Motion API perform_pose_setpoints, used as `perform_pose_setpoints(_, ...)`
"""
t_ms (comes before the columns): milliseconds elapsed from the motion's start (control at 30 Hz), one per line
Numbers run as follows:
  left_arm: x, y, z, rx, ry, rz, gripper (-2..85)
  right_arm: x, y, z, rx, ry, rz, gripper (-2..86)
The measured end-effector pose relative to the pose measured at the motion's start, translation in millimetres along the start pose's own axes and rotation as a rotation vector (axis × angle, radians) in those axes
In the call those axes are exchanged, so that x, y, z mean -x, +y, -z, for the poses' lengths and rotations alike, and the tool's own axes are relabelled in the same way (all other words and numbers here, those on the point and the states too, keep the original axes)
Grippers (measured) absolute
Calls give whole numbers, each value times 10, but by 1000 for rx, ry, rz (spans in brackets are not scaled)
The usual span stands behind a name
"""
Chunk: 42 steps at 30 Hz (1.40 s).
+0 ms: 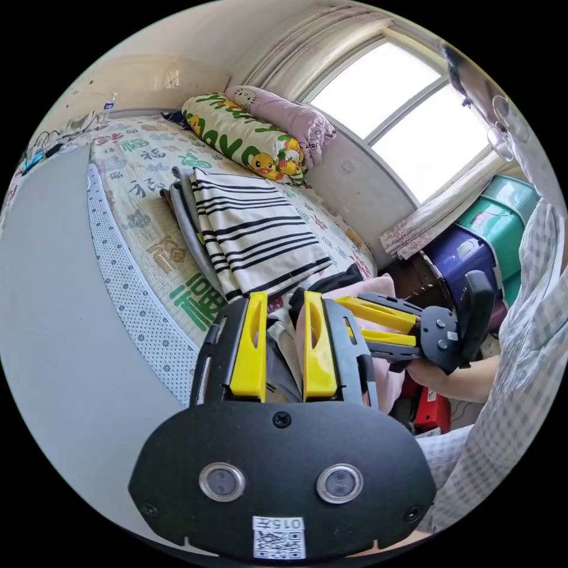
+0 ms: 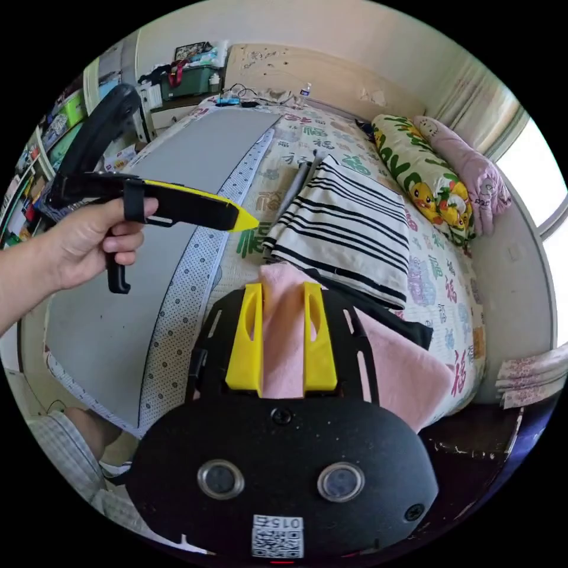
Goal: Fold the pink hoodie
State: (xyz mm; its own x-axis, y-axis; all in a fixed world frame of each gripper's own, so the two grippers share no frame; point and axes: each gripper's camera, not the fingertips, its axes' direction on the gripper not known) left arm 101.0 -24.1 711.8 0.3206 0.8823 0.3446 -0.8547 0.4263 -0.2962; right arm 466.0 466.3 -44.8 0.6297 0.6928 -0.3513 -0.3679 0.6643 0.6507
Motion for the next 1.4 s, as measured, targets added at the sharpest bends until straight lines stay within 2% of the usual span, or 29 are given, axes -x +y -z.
perform_pose_setpoints(67, -36, 73, 42, 40, 45, 3, 97, -453, 134, 232, -1, -166, -186, 66)
perform_pose_setpoints(167, -85, 160, 25, 35, 54, 32, 110, -1075, 446, 562, -1, -293, -372, 55)
perform_pose_setpoints(300, -186, 227, -123, 83, 111, 49, 124, -1535, 855, 1030, -44, -327, -443, 53)
perform_pose_setpoints(367, -263, 280, -138, 110, 97, 71, 88, -1769, 1084, 1337, -100, -349, -480, 52)
perform_pose_setpoints(500, -430, 382, 203, 41, 103, 71, 40, -2084, 1415, 1891, -277, -473, -488, 49)
perform_pose_setpoints(600, -627, 493, 737, -76, 173, 60, 18, -2342, 1726, 2524, -443, -501, -497, 48)
perform_pose_setpoints(700, -892, 662, 1397, -137, 96, -32, 11, -2541, 2044, 3207, -578, -481, -502, 46)
perform_pose_setpoints(867, -858, 1206, 3135, -401, -51, 9, 6, -2428, 2248, 3843, -710, -551, -412, 46)
perform_pose_setpoints(1033, -1056, 1693, 4634, -532, -309, -45, 2, -2112, 2089, 3504, -810, -837, -425, 43)
perform_pose_setpoints(1167, -1281, 2154, 5735, -656, -455, -63, -1, -1545, 1826, 3024, -811, -1072, -436, 39)
perform_pose_setpoints(1267, -1393, 2486, 6316, -684, -532, -25, -2, -1098, 1641, 2872, -789, -1159, -427, 39)
perform_pose_setpoints(1400, -1307, 2870, 6824, -701, -545, 94, -3, -669, 1365, 2834, -723, -1176, -399, 38)
